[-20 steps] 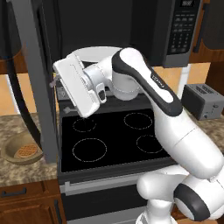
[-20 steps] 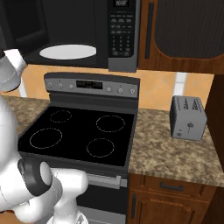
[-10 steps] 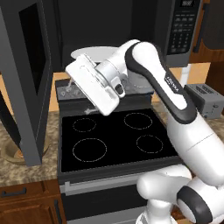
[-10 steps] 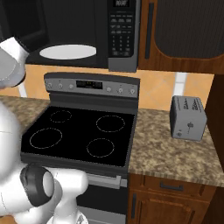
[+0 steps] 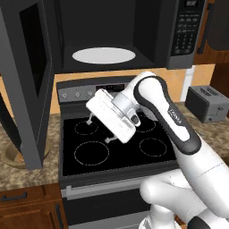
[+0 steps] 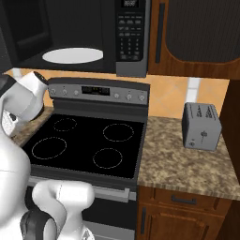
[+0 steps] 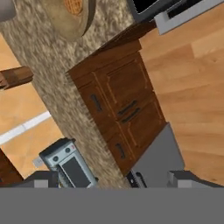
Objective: Open the microwave, place the bowl with waffle inside the microwave, then close the microwave door and turn it on.
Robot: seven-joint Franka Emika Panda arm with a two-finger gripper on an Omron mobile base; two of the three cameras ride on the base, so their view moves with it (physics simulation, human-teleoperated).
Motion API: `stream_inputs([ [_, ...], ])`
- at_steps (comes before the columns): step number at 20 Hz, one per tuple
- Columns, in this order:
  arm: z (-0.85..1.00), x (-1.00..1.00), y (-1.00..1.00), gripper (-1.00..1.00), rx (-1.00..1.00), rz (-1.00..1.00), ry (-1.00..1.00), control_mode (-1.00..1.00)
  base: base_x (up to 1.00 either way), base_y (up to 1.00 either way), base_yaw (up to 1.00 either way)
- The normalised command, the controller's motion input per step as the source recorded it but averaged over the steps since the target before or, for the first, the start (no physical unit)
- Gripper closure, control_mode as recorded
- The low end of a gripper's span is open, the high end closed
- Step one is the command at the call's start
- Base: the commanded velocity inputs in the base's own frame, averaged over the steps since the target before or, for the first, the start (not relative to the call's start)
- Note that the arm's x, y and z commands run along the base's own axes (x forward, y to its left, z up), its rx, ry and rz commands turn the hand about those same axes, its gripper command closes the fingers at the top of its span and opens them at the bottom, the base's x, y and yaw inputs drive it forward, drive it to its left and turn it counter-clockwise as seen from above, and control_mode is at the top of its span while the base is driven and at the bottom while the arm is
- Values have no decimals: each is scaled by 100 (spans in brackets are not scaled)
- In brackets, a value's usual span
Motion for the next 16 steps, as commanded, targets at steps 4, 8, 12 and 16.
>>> stream_inputs([
  [4,-50,100,21,-100,-15,12,0,-100,0,0,0],
  [8,-56,100,50,-100,-15,15,3,-100,0,0,0],
  [12,-66,100,77,-100,-13,17,4,-100,0,0,0],
  [16,-64,91,68,-100,-14,10,-3,-100,0,0,0],
])
